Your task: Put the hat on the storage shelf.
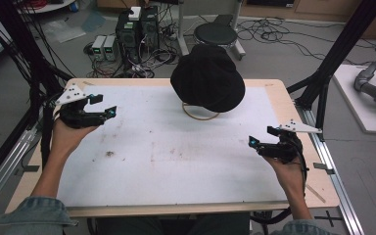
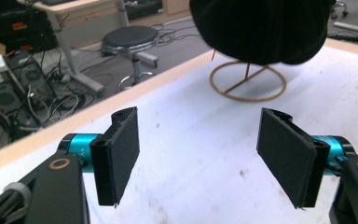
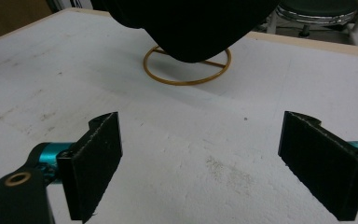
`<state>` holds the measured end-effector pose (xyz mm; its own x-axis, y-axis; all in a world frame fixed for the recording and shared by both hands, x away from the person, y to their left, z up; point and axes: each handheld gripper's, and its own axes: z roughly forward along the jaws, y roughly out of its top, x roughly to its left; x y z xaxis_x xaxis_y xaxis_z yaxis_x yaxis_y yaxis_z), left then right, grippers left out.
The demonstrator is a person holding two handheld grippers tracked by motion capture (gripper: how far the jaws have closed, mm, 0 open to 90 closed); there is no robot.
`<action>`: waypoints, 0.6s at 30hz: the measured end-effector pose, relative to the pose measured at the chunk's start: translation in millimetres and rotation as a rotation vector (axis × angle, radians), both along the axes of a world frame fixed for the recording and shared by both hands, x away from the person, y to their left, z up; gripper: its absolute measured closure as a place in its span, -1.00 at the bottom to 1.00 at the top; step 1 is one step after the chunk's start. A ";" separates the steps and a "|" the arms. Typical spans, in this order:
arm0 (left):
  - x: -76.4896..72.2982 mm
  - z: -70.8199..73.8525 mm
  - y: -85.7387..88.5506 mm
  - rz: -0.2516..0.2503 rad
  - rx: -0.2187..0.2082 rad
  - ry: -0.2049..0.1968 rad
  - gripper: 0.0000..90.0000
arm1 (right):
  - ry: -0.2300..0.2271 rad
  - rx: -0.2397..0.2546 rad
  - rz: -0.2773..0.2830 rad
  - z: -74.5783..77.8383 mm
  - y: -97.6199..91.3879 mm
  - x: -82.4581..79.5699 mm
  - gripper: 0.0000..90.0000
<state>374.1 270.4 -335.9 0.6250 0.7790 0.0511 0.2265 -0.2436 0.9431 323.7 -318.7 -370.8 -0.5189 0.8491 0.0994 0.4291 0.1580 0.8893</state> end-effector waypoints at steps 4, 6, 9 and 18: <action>-12.7 -11.0 10.1 0.026 -0.009 0.007 -0.36 | 0.004 -0.005 -0.001 -0.5 2.0 1.9 -0.71; -17.2 -15.1 13.8 0.038 -0.017 0.012 -0.37 | -0.002 -0.008 0.000 -0.8 2.4 3.1 -0.71; -24.1 -21.9 19.1 0.057 -0.017 0.016 -0.40 | 0.001 -0.013 0.001 -1.2 4.8 4.7 -0.71; -34.3 -31.7 22.9 0.078 -0.025 0.010 -0.41 | 0.004 -0.015 0.003 -1.9 6.8 6.7 -0.71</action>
